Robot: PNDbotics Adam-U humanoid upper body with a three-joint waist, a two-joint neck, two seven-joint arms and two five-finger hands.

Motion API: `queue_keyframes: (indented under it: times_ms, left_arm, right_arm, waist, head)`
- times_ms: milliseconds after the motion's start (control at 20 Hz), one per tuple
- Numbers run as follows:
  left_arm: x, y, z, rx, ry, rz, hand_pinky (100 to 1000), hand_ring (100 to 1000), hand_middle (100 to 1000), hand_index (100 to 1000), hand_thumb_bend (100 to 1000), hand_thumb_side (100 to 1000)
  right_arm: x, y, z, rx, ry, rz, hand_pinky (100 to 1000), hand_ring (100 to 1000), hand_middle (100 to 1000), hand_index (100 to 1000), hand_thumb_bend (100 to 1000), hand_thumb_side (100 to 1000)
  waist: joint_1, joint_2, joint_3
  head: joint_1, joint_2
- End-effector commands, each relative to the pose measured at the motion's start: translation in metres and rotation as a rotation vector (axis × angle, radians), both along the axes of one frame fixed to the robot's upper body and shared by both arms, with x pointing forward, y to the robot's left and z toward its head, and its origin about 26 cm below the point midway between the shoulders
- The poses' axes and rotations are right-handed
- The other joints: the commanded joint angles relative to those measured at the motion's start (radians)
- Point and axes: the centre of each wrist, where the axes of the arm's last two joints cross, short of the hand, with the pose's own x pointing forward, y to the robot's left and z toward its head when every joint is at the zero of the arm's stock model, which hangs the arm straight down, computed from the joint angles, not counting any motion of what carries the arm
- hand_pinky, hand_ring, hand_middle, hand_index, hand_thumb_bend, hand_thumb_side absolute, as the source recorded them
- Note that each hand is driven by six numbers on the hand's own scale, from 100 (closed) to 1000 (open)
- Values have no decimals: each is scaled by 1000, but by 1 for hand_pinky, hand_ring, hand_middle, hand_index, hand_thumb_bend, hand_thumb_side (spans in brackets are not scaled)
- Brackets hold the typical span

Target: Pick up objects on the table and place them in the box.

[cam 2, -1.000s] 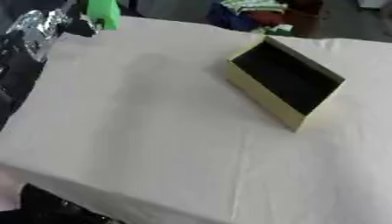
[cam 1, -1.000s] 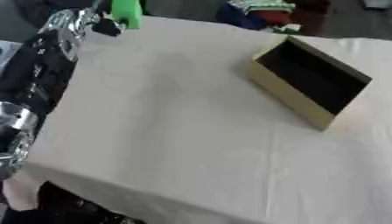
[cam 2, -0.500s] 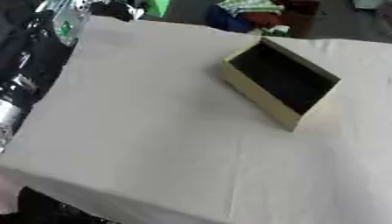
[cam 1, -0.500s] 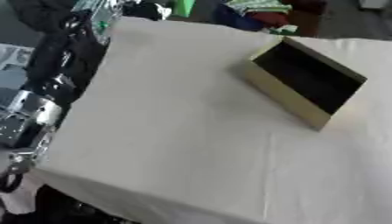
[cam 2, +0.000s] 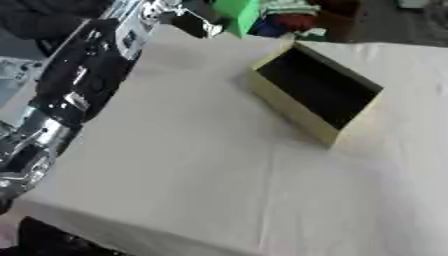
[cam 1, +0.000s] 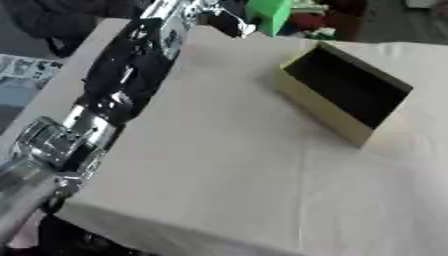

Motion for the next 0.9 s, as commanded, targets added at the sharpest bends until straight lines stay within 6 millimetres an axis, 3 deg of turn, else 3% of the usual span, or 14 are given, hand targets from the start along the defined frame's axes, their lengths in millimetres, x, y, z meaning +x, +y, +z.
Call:
queue_keyframes:
  times_ms: [50,250,550,700,900]
  left_arm:
    - [-2,-16,8,21,-34,-52,682,613,575,753,100,352]
    - [-3,-38,-7,31,-18,-96,684,620,583,762,100,361]
    - [-1,-51,-28,52,1,-101,694,643,628,825,100,393]
    - [-1,-52,-31,62,-21,-90,709,668,683,899,177,446]
    - [-1,-51,-33,58,-55,-78,724,692,745,936,382,585]
  right_arm:
    - [-1,3,16,1,-45,19,644,854,638,829,100,300]
    - [-1,6,16,11,-50,26,642,852,636,829,100,301]
    - [1,8,15,18,-47,34,641,852,636,828,100,302]
    - [1,7,14,20,-46,33,641,852,636,828,100,302]
    - [2,8,14,22,-44,33,641,852,635,828,100,303]
  waist:
    - [-5,-12,-5]
    - [-10,-6,-23]
    - [-22,2,-44]
    - [-26,4,-49]
    - [-26,4,-50]
  head:
    - [8,5]
    - [17,5]
    - [24,5]
    - [25,5]
    - [26,5]
